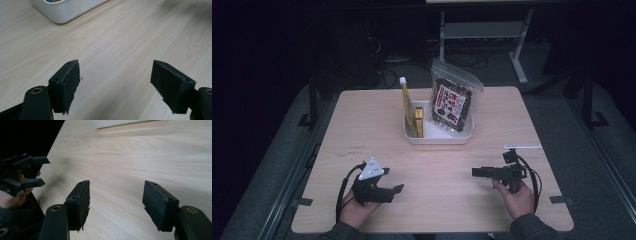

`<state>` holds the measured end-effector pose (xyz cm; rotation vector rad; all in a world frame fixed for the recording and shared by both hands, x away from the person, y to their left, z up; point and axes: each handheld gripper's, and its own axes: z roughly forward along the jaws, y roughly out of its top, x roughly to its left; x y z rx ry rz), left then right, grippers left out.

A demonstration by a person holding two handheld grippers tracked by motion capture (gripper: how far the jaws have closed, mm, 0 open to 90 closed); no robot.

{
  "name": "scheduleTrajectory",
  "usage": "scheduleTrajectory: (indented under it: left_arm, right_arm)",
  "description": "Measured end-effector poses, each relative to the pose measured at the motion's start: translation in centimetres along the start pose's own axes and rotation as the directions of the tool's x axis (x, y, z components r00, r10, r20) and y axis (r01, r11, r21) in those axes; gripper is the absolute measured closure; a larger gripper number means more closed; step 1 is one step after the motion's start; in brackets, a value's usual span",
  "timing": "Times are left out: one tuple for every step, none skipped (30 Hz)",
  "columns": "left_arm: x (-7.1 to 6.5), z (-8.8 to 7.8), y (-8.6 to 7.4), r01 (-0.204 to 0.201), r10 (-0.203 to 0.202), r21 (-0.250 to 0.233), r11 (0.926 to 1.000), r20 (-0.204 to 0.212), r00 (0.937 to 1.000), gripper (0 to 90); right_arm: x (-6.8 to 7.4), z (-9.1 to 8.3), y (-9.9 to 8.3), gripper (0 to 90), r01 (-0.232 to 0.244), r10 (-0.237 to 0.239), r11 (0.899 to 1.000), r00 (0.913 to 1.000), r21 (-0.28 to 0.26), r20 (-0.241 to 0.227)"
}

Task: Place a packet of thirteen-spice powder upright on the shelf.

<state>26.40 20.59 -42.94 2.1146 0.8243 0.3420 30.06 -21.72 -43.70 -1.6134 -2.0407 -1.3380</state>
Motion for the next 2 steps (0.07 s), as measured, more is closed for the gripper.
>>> scheduleTrajectory:
  left_arm:
    - [0.02, -0.03, -0.01, -0.002, 0.002, 0.002, 1.0, 0.0, 1.0, 22.6]
    - [0.02, -0.03, -0.02, -0.002, 0.002, 0.002, 1.0, -0.001, 1.0, 22.6]
  right_arm:
    - [0.01, -0.02, -0.11, 37.4, 0.009, -0.009, 1.0, 1.0, 0.0, 0.0]
    - [0.05, -0.03, -0.23, 37.1, 0.017, -0.017, 1.0, 0.9999, 0.002, -0.002]
